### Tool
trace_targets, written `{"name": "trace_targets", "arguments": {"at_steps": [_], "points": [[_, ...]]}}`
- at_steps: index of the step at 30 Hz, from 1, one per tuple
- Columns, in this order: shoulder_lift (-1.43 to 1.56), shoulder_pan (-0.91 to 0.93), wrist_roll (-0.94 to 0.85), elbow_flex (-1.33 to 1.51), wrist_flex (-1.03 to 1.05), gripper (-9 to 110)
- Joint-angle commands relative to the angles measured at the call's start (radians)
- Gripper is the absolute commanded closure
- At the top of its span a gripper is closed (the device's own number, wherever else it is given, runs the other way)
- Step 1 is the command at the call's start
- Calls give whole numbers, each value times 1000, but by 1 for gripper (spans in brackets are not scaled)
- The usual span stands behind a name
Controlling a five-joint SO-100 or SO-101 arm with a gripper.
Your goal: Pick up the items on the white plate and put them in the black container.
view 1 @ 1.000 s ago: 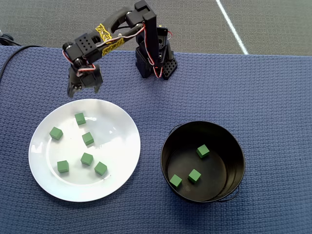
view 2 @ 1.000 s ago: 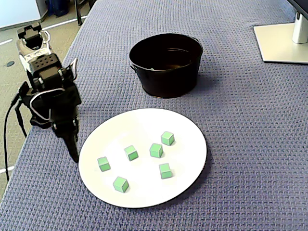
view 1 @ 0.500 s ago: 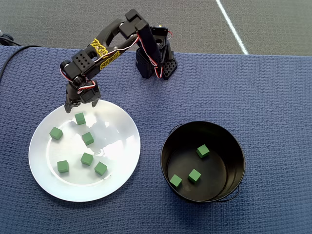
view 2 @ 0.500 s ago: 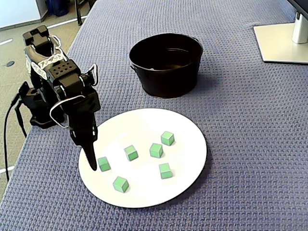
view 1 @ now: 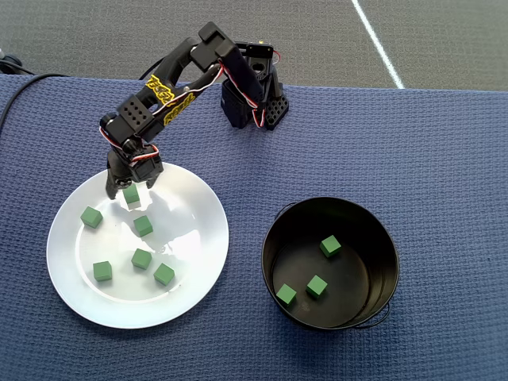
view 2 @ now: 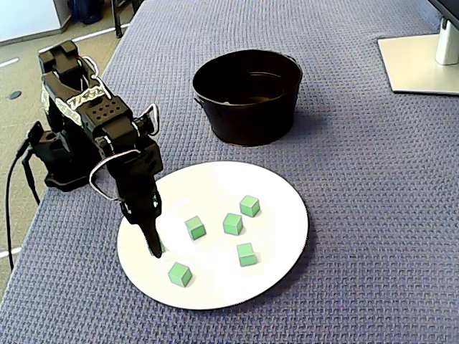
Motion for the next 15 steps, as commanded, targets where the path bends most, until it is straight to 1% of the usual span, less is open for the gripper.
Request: {"name": "trace_targets", "arguments": {"at_steps": [1,4,6,12,14,15], "points": [[20,5,52,38,-58,91],[38,3,25,66,-87,95],[44,23,12,64,-86,102],[107,11,-37,117,-87,102],[225,-31,-21,166,-97,102],[314,-75,-31,160,-54,102]]}}
